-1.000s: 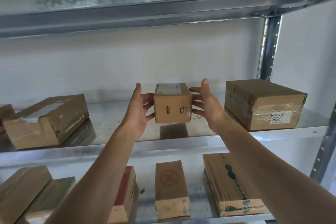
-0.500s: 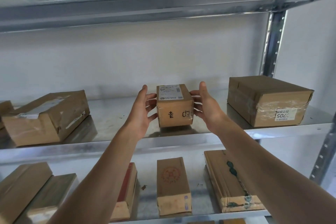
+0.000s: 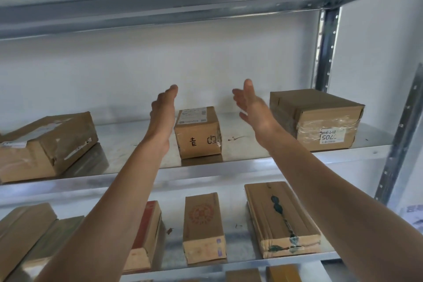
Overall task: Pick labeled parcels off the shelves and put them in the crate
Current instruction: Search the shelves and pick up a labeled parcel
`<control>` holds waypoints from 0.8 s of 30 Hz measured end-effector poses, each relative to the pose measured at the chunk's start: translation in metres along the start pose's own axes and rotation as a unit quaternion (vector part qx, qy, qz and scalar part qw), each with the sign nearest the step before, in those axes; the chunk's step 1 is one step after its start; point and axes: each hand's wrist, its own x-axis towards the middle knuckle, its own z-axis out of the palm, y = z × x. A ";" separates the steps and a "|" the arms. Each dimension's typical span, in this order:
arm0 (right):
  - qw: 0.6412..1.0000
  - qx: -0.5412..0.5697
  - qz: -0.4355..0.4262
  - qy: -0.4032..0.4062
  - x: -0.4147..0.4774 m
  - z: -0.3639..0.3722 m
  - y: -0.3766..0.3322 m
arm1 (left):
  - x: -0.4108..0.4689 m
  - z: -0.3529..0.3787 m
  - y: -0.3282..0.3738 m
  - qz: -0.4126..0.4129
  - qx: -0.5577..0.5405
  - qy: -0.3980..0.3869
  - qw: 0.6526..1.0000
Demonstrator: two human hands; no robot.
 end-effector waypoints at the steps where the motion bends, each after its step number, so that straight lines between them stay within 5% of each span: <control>1: 1.000 -0.004 -0.017 0.003 0.001 -0.011 -0.007 | -0.004 0.010 0.009 0.014 0.006 0.002 1.000; 7: 0.995 -0.026 -0.086 0.037 0.008 -0.101 -0.036 | -0.027 0.095 0.042 0.076 0.011 -0.054 0.996; 13: 0.995 -0.055 -0.066 0.056 0.015 -0.207 -0.041 | -0.037 0.185 0.038 -0.031 0.015 -0.112 0.993; 19: 0.985 -0.138 0.080 0.067 0.031 -0.260 -0.008 | -0.046 0.236 0.023 -0.121 0.047 -0.143 0.981; 24: 0.980 -0.091 0.177 0.013 0.028 -0.272 0.026 | -0.040 0.251 0.015 -0.169 0.056 -0.151 0.972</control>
